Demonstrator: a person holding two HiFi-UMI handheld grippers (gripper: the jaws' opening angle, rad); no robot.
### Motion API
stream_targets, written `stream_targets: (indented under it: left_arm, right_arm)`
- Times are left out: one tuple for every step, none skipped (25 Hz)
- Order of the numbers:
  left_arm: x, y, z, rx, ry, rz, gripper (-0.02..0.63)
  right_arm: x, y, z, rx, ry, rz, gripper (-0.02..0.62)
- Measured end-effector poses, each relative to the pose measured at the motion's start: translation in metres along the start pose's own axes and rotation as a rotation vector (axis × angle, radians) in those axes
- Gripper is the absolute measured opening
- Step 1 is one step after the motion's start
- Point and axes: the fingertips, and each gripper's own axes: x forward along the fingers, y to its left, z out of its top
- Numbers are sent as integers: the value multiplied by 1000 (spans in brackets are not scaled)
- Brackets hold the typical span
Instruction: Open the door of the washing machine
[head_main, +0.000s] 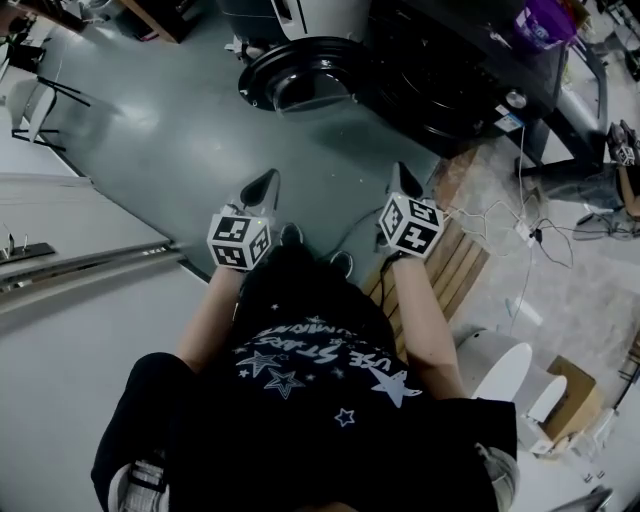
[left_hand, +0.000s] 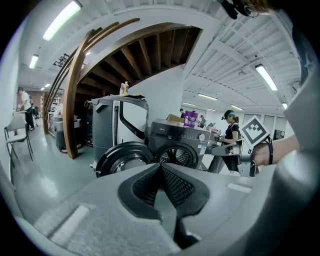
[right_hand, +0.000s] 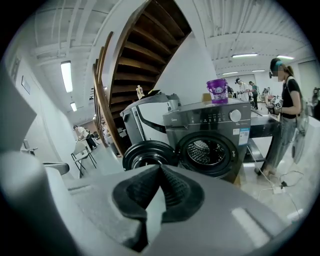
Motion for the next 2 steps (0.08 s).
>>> stream_targets:
  left_arm:
    - [-4, -10, -1, -1, -6, 2, 11]
    - [-8, -20, -2, -1, -12, 3, 11]
  right_arm:
    - [-7, -6, -3, 0, -1, 4, 5]
    - [-14, -11, -6, -1, -1, 8, 5]
